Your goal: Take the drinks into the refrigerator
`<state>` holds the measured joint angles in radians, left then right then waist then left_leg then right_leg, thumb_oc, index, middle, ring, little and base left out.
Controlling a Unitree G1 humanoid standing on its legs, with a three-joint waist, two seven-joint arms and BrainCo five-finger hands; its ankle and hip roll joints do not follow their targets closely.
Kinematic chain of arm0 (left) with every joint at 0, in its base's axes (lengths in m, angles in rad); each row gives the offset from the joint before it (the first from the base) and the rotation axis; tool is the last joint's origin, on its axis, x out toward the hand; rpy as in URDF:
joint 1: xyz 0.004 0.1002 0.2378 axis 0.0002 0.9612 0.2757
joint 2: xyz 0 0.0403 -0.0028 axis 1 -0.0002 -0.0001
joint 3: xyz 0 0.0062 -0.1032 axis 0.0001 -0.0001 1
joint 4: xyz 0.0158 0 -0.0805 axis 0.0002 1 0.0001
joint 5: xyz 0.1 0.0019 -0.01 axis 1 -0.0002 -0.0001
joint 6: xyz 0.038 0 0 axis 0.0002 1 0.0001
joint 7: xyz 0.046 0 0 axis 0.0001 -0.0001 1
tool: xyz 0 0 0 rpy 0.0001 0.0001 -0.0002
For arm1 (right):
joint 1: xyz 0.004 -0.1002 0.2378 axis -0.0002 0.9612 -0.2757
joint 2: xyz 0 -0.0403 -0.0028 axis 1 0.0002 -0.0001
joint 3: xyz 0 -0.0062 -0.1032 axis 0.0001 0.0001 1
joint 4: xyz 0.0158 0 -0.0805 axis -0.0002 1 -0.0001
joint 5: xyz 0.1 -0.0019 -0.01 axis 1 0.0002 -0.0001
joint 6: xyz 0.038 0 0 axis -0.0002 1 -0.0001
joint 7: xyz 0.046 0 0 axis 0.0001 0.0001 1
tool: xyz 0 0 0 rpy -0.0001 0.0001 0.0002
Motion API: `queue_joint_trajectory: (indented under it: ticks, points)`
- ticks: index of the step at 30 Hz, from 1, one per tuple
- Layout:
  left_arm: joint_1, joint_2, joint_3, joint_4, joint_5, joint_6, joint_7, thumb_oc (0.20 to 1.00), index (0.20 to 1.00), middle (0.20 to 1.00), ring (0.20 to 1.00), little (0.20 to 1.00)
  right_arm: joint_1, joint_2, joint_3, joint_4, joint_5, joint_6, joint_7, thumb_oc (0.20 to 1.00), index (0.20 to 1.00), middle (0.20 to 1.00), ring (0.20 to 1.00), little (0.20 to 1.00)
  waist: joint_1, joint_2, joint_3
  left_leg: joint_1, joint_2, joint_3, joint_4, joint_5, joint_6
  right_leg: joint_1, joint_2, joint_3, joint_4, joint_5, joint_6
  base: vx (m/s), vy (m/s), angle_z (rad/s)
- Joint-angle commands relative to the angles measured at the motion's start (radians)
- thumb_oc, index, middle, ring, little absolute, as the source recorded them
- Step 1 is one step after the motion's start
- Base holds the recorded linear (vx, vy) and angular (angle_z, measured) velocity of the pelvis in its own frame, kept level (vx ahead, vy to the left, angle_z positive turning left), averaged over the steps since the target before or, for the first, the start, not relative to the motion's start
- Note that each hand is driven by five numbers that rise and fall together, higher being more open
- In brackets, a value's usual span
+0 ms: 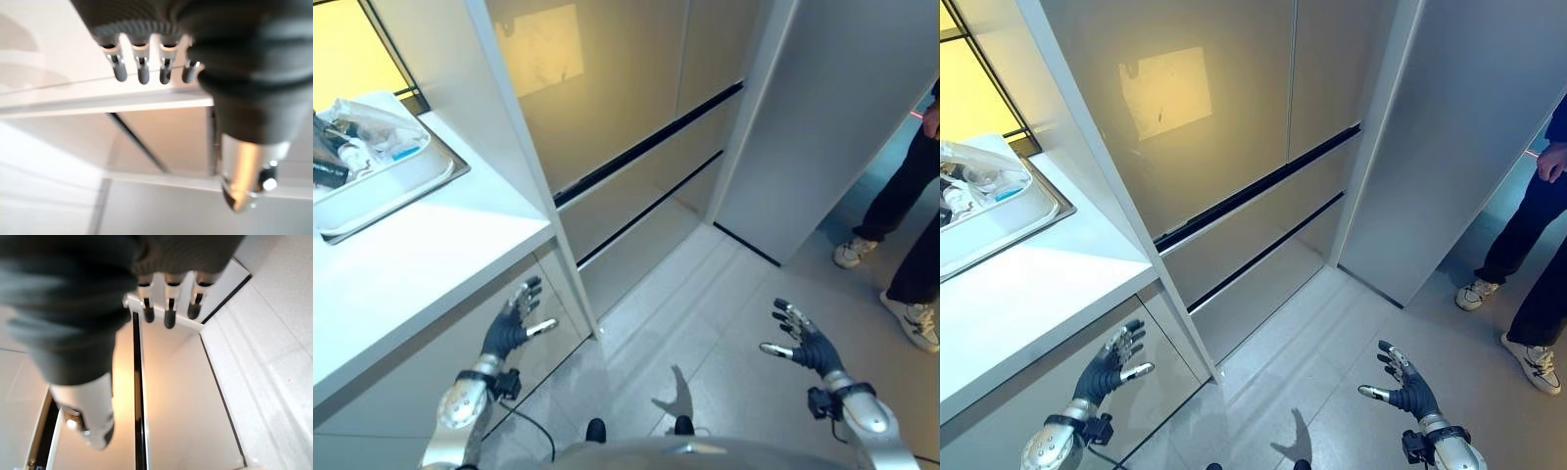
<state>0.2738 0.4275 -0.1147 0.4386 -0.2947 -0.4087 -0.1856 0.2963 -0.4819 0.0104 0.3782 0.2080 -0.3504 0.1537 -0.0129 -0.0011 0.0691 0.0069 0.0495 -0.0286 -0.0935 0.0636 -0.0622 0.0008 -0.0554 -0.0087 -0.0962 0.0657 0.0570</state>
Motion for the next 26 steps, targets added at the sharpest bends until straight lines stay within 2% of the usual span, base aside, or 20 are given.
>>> queue_joint_trajectory:
  ticks: [1,6,9,10,11,12,13,14,15,16,17,20,26]
  points:
    - [-0.069,-0.011,-0.004,0.149,0.070,-0.035,0.035,1.000,1.000,1.000,1.000,1.000,-0.059,0.015,-0.009,0.034,-0.002,-0.054,-0.028,1.000,1.000,1.000,1.000,1.000,0.000,-0.031,-0.004,0.028,-0.053,-0.013,0.020,-0.086,0.062,0.000,-0.038,-0.032,0.097,-0.074,0.053,0.00,0.000,0.00]
    - [-0.115,-0.065,-0.014,0.424,0.159,-0.029,0.079,1.000,1.000,1.000,1.000,1.000,-0.095,0.060,0.035,0.283,-0.020,-0.046,-0.067,1.000,1.000,1.000,1.000,1.000,-0.001,-0.032,-0.010,0.028,-0.054,-0.014,0.021,-0.083,0.060,0.007,-0.036,-0.035,0.089,-0.069,0.051,0.00,0.000,0.00]
    - [-0.148,-0.099,0.001,0.616,0.224,0.006,0.109,1.000,1.000,1.000,1.000,1.000,-0.138,0.099,0.057,0.507,-0.041,-0.015,-0.104,1.000,1.000,1.000,1.000,1.000,0.001,-0.032,-0.015,0.030,-0.053,-0.011,0.021,-0.084,0.059,0.010,-0.035,-0.035,0.083,-0.066,0.050,0.00,0.000,0.00]
    - [-0.150,-0.100,0.002,0.617,0.224,0.006,0.109,1.000,1.000,1.000,1.000,1.000,-0.140,0.100,0.058,0.509,-0.041,-0.017,-0.104,1.000,1.000,1.000,1.000,1.000,0.000,-0.032,-0.014,0.031,-0.053,-0.011,0.021,-0.084,0.059,0.010,-0.035,-0.035,0.083,-0.066,0.050,0.00,0.000,0.00]
    - [-0.170,-0.116,0.005,0.734,0.291,0.041,0.120,1.000,1.000,1.000,1.000,1.000,-0.172,0.115,0.072,0.637,-0.067,0.010,-0.123,1.000,1.000,1.000,1.000,1.000,0.001,-0.030,-0.016,0.032,-0.052,-0.011,0.021,-0.085,0.060,0.010,-0.034,-0.034,0.085,-0.067,0.048,0.00,0.000,0.00]
    - [-0.174,-0.127,0.012,0.775,0.305,0.061,0.120,1.000,1.000,1.000,1.000,1.000,-0.186,0.128,0.078,0.714,-0.079,0.030,-0.125,1.000,1.000,1.000,1.000,1.000,0.001,-0.030,-0.019,0.035,-0.053,-0.011,0.020,-0.086,0.060,0.010,-0.033,-0.034,0.086,-0.068,0.047,0.00,0.000,0.00]
    - [-0.175,-0.127,0.013,0.776,0.305,0.060,0.120,1.000,1.000,1.000,1.000,1.000,-0.188,0.128,0.078,0.716,-0.079,0.029,-0.125,1.000,1.000,1.000,1.000,1.000,0.001,-0.030,-0.018,0.036,-0.053,-0.011,0.020,-0.087,0.060,0.011,-0.033,-0.034,0.086,-0.069,0.047,0.00,0.000,0.00]
    - [-0.189,-0.146,0.043,0.864,0.307,0.113,0.111,1.000,1.000,1.000,1.000,1.000,-0.214,0.153,0.077,0.848,-0.087,0.065,-0.128,1.000,1.000,1.000,1.000,1.000,0.001,-0.030,-0.023,0.039,-0.054,-0.012,0.018,-0.089,0.061,0.016,-0.032,-0.036,0.085,-0.068,0.044,0.03,0.002,0.00]
    - [-0.192,-0.156,0.061,0.897,0.286,0.137,0.095,1.000,1.000,1.000,1.000,1.000,-0.225,0.159,0.078,0.891,-0.105,0.085,-0.129,1.000,1.000,1.000,1.000,1.000,0.001,-0.029,-0.027,0.043,-0.054,-0.012,0.016,-0.091,0.062,0.019,-0.031,-0.036,0.083,-0.068,0.043,0.03,0.002,0.00]
    - [-0.192,-0.156,0.061,0.897,0.286,0.137,0.095,1.000,1.000,1.000,1.000,1.000,-0.225,0.159,0.078,0.891,-0.105,0.085,-0.129,1.000,1.000,1.000,1.000,1.000,0.001,-0.029,-0.027,0.044,-0.054,-0.012,0.016,-0.091,0.062,0.019,-0.031,-0.036,0.083,-0.068,0.043,0.05,0.009,0.00]
    - [-0.194,-0.168,0.089,0.951,0.276,0.179,0.075,1.000,1.000,1.000,1.000,1.000,-0.245,0.162,0.061,0.981,-0.129,0.131,-0.129,1.000,1.000,1.000,1.000,1.000,0.002,-0.027,-0.034,0.050,-0.054,-0.012,0.016,-0.095,0.064,0.026,-0.032,-0.036,0.080,-0.067,0.042,0.05,0.011,0.00]
    - [-0.200,-0.183,0.127,0.972,0.214,0.208,0.057,1.000,1.000,1.000,1.000,1.000,-0.253,0.176,0.048,1.034,-0.120,0.175,-0.094,1.000,1.000,1.000,1.000,1.000,0.005,-0.027,-0.046,0.058,-0.053,-0.014,0.014,-0.098,0.065,0.035,-0.032,-0.039,0.078,-0.067,0.041,0.05,0.010,0.00]
    - [-0.204,-0.193,0.124,0.965,0.195,0.226,0.045,1.000,1.000,1.000,1.000,1.000,-0.261,0.185,0.037,1.053,-0.086,0.183,-0.098,1.000,1.000,1.000,1.000,1.000,0.004,-0.023,-0.057,0.060,-0.053,-0.020,0.012,-0.099,0.067,0.038,-0.031,-0.042,0.080,-0.072,0.039,0.02,0.003,0.00]
